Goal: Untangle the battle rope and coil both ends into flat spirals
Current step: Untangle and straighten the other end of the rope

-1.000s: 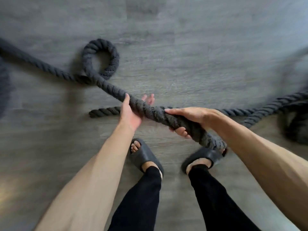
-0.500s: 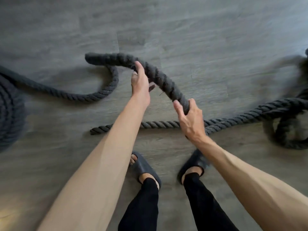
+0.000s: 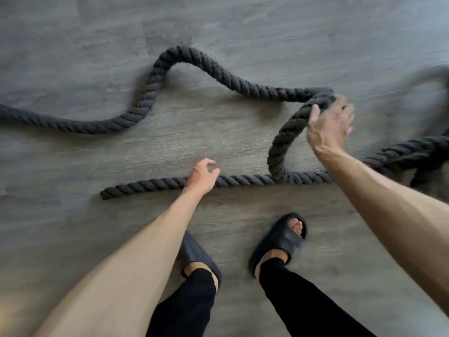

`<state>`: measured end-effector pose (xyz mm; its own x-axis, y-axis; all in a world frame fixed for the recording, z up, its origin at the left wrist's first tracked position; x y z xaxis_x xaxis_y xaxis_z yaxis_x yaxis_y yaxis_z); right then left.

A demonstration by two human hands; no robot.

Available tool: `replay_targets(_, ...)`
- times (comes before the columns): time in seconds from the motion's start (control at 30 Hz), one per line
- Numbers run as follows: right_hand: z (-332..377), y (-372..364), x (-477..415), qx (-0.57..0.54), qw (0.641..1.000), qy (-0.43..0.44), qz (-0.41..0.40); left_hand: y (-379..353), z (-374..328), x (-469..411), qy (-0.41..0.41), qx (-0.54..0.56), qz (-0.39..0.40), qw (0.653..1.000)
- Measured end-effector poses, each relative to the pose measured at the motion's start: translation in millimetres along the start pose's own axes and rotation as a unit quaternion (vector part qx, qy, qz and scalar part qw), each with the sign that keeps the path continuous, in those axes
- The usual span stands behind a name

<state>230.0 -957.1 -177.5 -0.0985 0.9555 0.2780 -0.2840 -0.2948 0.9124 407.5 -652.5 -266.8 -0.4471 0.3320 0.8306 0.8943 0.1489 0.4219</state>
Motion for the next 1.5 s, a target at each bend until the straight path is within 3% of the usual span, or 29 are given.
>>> replay_targets(0.1, -2, -27, 36, -0.107, 0.994, 0.0, 0.024, -13, 4, -1, 0.019, -0.002, 0.009, 1.0)
replay_targets(0.2, -7, -61, 69, -0.195, 0.974, -0.001, 0.118, -34, -12, 2, -0.04, -0.004, 0.045, 0.998)
replay_targets(0.33, -36, -112, 103, -0.076, 0.964, 0.035, 0.251, -77, -56, -3, -0.103, 0.08, 0.092, 0.987)
replay_targets(0.43, -61, -125, 110, -0.012, 0.955, 0.112, 0.275, -101, -93, -11, -0.078, 0.262, 0.08, 0.959)
replay_targets(0.5, -73, -121, 110, -0.031, 0.948, 0.111, 0.297, -114, -114, -7, -0.075, 0.32, 0.095, 0.94)
replay_targets(0.7, -93, -41, 98, 0.003, 0.965, 0.101, 0.242, -117, -178, 36, -0.06, 0.329, 0.155, 0.93)
replay_targets(0.83, -86, 32, 55, -0.088, 0.968, 0.04, 0.233, -109, -253, 75, -0.065, 0.322, 0.18, 0.927)
replay_targets(0.97, -58, 109, -12, -0.209, 0.965, -0.054, 0.152, -78, -336, 93, -0.07, 0.357, 0.2, 0.91)
replay_targets(1.13, -7, 162, -126, -0.268, 0.957, -0.109, 0.019, -7, -373, 39, -0.122, 0.135, 0.125, 0.975)
replay_targets(1.27, 50, 159, -175, -0.187, 0.98, -0.011, -0.067, 57, -331, -46, -0.086, -0.059, 0.013, 0.994)
replay_targets(1.33, 77, 117, -168, -0.124, 0.99, 0.065, -0.035, 84, -292, -84, -0.032, -0.113, -0.025, 0.993)
replay_targets(1.43, 98, 15, -126, -0.043, 0.985, 0.102, 0.136, 127, -241, -120, 0.013, -0.149, -0.103, 0.983)
replay_targets(1.5, 111, -45, -95, 0.01, 0.968, 0.124, 0.217, 151, -219, -136, -0.008, -0.21, -0.156, 0.965)
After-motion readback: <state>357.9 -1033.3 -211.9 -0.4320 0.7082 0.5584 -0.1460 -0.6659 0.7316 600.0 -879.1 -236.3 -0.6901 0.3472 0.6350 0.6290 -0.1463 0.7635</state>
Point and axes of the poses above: each hand's wrist, its own x-axis away from the middle knuckle, its own y-axis out of the back of the hand, z = x × y, the point moved 8 cm from there along -x, towards the middle knuckle, and after that the axes turned 1 degree about x, right-handed, at the moved point
